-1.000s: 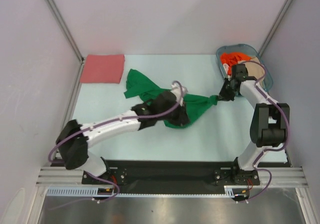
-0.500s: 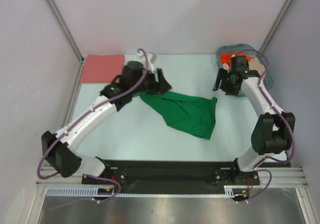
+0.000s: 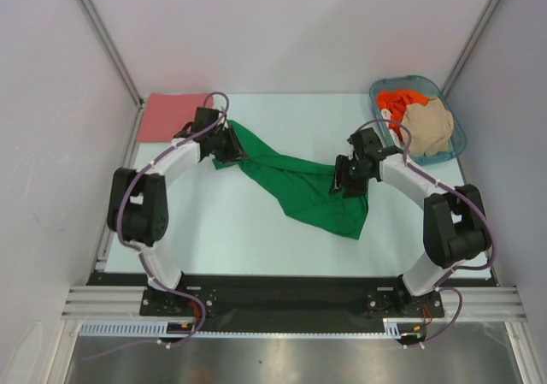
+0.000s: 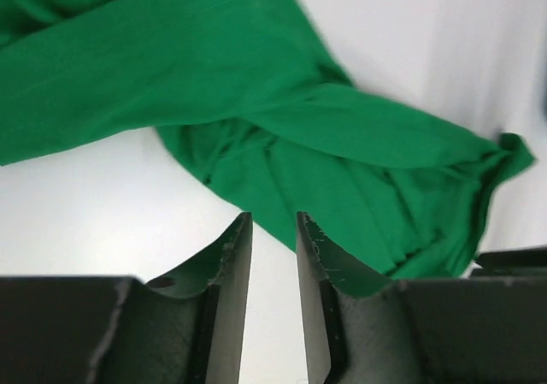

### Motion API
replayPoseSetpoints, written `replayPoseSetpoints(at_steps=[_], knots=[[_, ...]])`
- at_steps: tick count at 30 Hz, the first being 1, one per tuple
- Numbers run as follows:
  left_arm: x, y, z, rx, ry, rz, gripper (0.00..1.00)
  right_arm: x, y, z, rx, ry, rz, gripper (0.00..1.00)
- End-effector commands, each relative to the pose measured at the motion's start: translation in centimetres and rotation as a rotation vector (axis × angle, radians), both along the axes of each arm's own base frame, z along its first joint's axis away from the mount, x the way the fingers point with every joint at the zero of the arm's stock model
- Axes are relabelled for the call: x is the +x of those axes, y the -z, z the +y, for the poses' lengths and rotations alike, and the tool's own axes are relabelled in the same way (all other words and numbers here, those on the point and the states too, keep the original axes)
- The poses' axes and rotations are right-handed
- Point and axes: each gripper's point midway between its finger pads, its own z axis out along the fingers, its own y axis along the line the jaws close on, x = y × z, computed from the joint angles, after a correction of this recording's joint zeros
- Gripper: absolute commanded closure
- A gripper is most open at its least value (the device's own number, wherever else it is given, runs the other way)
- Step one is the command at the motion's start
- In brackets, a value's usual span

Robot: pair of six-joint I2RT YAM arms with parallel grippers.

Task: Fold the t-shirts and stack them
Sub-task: Flatten the tshirt out

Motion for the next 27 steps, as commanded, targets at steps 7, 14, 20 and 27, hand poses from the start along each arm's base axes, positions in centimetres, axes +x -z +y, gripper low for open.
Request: replayPoseSetpoints(at_steps=[7,14,20,27], knots=[[2.7,4.6,0.8,0.052,-0.046,0.081,0.5,0.5,0.6,-1.5,-0.042,-0.007,-0.003,0.45],[2.8,6.4,1.1,0.092,-0.031,0.108,0.56,0.2,0.1,-2.5,-0.018,0.019,-0.002,0.45],[1.9,7.4,0.7,0.086,-0.027,0.143,0.6,-0.1,0.2,-2.6,-0.016,0.023,0.001,0.44],[2.2,7.9,0.7,0.106,-0.015,0.142,0.69,-0.3,1.2,-2.8,-0.027,0.04,0.028,0.44]])
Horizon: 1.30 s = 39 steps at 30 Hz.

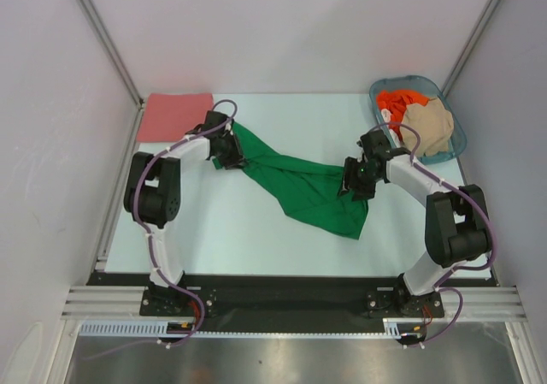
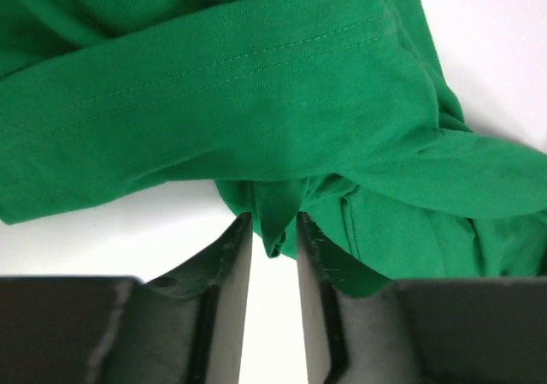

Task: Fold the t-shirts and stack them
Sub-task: Flatten the tshirt out

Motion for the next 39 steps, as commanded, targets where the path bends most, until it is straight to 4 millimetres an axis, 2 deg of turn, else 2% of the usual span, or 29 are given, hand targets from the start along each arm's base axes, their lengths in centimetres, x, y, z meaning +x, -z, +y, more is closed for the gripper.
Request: replayPoseSetpoints(at_steps=[1,2,7,11,12,13,14,17,24,31,39], knots=[[0.7,0.2,-0.1,0.021,0.014,-0.01,0.73,0.1,-0.5,0.1,0.005,-0.003,-0.025,0.44],[0.7,0.2,0.0,0.027,0.012,-0.008,0.82,0.0,-0.4,0.1,0.006,-0.002,-0.022,0.44],[1.4,-0.1,0.1,0.044,0.024,-0.022,1.0,-0.4,0.1,0.3,0.006,-0.007,-0.002,0.43],[1.5,-0.8,0.0,0.043,0.027,-0.027,1.0,0.0,0.6,1.1,0.011,-0.008,0.0,0.42],[1.4,-1.0,0.0,0.041,0.027,-0.028,1.0,0.1,0.8,1.5,0.023,-0.003,0.007,0.44],[1.3,-1.3,0.0,0.04,0.025,-0.03,0.99,0.3,1.0,1.7,0.03,0.009,0.014,0.55],[1.2,-1.9,0.0,0.038,0.028,-0.043,1.0,0.6,1.1,1.9,0.03,0.052,0.033,0.56],[0.6,-2.1,0.0,0.031,0.034,-0.039,1.0,0.5,2.1,2.2,0.013,0.131,0.083,0.53],[-0.7,-2.6,-0.3,0.015,0.044,-0.043,1.0,1.1,2.3,2.3,-0.063,0.204,0.042,0.53],[-1.2,-2.9,-0.6,0.005,0.054,-0.05,1.0,1.8,3.0,1.5,-0.117,0.219,0.029,0.61],[-1.3,-3.2,-0.6,0.007,0.055,-0.058,1.0,2.1,3.5,1.8,-0.119,0.217,0.044,0.6]])
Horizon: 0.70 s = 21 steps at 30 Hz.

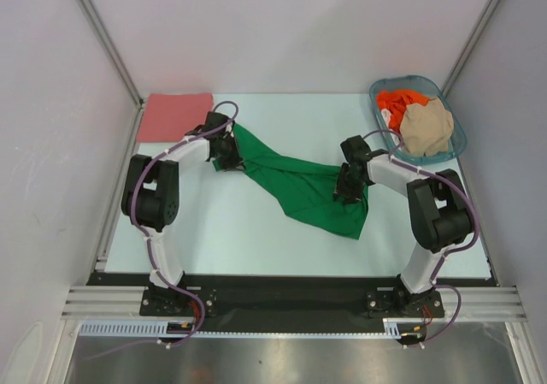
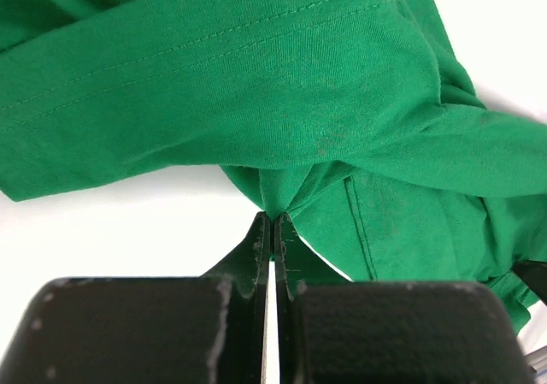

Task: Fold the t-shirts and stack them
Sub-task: Flatten the tshirt out

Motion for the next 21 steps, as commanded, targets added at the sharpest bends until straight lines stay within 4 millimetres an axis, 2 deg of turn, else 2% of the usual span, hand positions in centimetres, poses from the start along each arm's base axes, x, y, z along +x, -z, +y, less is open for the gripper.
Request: replayPoseSetpoints(at_steps=[1,2,6,11,15,19,21], knots=[[0.2,-2.9,-0.6,-0.024,0.027,-0.073,1.0,1.3,-0.5,0.2,-0.007,0.017,-0.026,0.6],[0.2,-2.9,-0.6,-0.024,0.027,-0.073,1.0,1.2,-0.5,0.2,-0.006,0.015,-0.026,0.61],[0.3,-3.2,-0.6,-0.027,0.026,-0.08,1.0,1.1,-0.4,0.2,-0.009,0.009,-0.019,0.72],[0.4,-4.1,-0.8,-0.033,0.026,-0.095,0.99,1.3,-2.1,-0.7,-0.051,0.009,-0.066,0.82],[0.5,-4.6,-0.8,-0.038,0.02,-0.102,1.0,1.3,-3.4,-0.6,-0.04,0.001,-0.091,1.0],[0.5,-5.7,-1.0,-0.058,0.021,-0.107,1.0,2.1,-6.0,-1.0,-0.042,-0.009,-0.155,1.0],[0.6,-7.0,-0.9,-0.079,0.007,-0.123,1.0,3.2,-8.8,-1.4,-0.024,0.009,-0.235,1.0]])
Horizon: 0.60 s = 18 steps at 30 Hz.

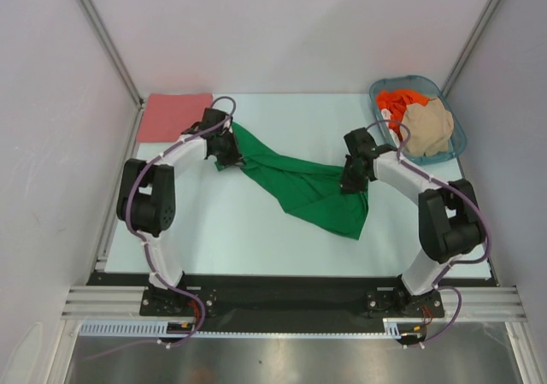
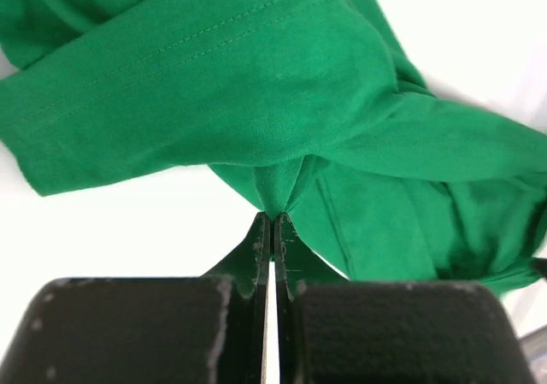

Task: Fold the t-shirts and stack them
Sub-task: Flatten the tshirt out

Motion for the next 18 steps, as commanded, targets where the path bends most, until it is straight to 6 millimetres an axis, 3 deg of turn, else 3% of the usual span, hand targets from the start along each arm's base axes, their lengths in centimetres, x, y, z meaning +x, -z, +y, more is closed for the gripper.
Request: replayPoseSetpoints(at_steps=[1,5,6,8,9,10,12,13,15,16,18], knots=[[0.3,-5.3,-0.6,-0.076,-0.019,-0.067,1.0,3.4,-6.9,-0.8,0.013,0.009,-0.22,1.0],[0.3,-9.5,-0.2,-0.154,-0.097,-0.073,1.0,6.9,-13.0,-2.9,0.06,0.039,-0.441,1.0],[0.9,-11.9,-0.2,-0.169,-0.107,-0.117,1.0,8.0,-15.5,-4.3,0.056,0.07,-0.508,1.0],[0.8,-13.9,0.5,-0.179,-0.15,-0.112,1.0,9.4,-18.8,-5.9,0.043,0.089,-0.594,1.0],[1.3,-16.9,0.7,-0.198,-0.158,-0.165,1.0,10.1,-22.4,-6.6,0.039,0.089,-0.679,1.0],[1.4,-18.4,0.9,-0.215,-0.174,-0.184,1.0,10.5,-24.3,-7.9,0.023,0.109,-0.723,1.0],[1.3,-22.2,0.9,-0.255,-0.17,-0.243,1.0,10.8,-28.1,-8.9,0.007,0.11,-0.81,1.0],[0.9,-24.4,1.2,-0.284,-0.181,-0.277,1.0,10.5,-31.4,-10.1,-0.006,0.136,-0.875,1.0],[0.1,-28.1,1.9,-0.328,-0.185,-0.339,1.0,9.6,-35.3,-10.9,-0.017,0.136,-0.965,1.0],[-0.7,-30.2,2.2,-0.363,-0.195,-0.372,1.0,8.4,-38.7,-11.4,-0.027,0.148,-1.046,1.0],[-1.5,-33.0,2.9,-0.405,-0.202,-0.421,1.0,7.1,-41.5,-12.2,-0.054,0.152,-1.118,1.0]])
